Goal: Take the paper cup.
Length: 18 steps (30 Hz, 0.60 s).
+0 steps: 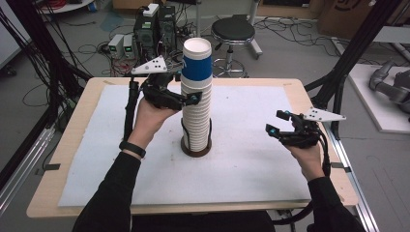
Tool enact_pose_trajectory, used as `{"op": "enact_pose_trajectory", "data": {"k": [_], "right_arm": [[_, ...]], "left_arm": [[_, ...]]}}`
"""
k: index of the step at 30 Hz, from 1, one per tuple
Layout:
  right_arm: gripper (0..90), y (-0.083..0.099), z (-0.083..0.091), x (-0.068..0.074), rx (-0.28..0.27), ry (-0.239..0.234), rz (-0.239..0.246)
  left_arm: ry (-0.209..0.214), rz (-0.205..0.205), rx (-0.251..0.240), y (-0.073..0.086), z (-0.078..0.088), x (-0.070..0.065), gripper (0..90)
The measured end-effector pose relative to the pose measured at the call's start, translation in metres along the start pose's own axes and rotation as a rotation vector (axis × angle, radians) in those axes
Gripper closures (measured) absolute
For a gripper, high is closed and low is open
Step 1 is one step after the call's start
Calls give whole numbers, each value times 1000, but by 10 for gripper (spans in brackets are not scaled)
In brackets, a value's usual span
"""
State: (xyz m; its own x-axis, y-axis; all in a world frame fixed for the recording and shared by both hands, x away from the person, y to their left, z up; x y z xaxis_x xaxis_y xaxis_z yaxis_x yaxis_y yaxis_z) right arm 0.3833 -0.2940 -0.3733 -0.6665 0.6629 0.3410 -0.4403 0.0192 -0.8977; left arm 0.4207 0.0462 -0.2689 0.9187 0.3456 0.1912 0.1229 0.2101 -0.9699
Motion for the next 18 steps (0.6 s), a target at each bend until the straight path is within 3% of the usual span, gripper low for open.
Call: {"op": "enact_pose_trajectory", "data": {"k": [11,18], "right_arm": [[197,-3,0,7,-5,-19,7],[197,-15,2,22,-24,-54,19]], "left_arm": [[26,-1,-20,1,-1,0,119],[29,-3,-24,1,-1,0,122]]}}
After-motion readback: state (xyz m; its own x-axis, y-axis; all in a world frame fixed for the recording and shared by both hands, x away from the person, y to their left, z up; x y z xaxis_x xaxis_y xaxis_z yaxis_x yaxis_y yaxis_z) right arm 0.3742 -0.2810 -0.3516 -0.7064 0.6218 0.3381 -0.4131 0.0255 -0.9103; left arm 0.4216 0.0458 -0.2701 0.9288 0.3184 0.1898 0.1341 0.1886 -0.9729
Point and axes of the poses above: each handheld gripper's, and its own axes: z roughly backward along the jaws, y roughly out of its underside, x roughly to its left, the point moved 6 cm from there along -z, roughly forward along the jaws, and after that the axes turned 15 degrees about -z, right-handed, at the moved point
